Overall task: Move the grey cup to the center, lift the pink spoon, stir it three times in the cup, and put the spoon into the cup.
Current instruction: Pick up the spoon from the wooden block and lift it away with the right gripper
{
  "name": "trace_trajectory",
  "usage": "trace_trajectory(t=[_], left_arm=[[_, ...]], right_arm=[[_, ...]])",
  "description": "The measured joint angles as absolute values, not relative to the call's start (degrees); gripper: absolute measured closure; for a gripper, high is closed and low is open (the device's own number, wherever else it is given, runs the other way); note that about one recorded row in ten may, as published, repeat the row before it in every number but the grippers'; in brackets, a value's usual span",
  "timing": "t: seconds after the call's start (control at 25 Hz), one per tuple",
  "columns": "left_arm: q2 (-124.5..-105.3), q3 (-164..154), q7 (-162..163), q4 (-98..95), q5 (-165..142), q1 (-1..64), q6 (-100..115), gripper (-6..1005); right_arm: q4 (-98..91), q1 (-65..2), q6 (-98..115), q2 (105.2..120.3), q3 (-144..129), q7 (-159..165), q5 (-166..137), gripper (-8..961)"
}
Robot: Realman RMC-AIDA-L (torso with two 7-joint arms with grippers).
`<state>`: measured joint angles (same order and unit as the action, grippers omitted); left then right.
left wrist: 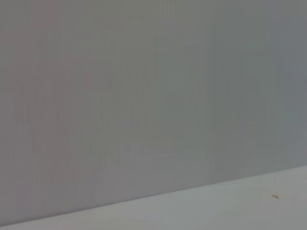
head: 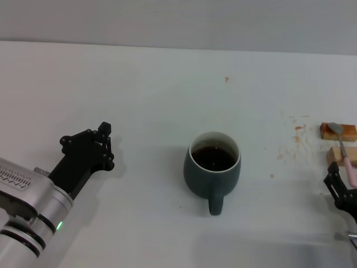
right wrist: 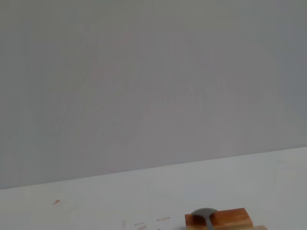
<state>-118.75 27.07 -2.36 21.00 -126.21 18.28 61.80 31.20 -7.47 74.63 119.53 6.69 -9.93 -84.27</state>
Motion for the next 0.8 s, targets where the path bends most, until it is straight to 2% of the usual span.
trace_trajectory(t=[0.24, 0.56, 0.8], left_arm=[[-118.74, 27.07, -2.38, 20.99, -126.21, 18.28, 61.79, 1001], [-118.74, 27.07, -2.37, 20.92, -126.21, 18.21, 61.79, 1001], [-118.74, 27.07, -2.37, 20.91, -126.21, 18.19, 61.79, 1001]], right_arm=[[31.31, -7.49, 74.74, 119.41, 6.08, -9.93, -84.94, 188], [31.3, -7.64, 74.42, 119.35, 6.16, -9.93, -84.91, 417], [31.28, -7.29, 74.43, 119.4, 6.77, -9.93, -84.67, 433]])
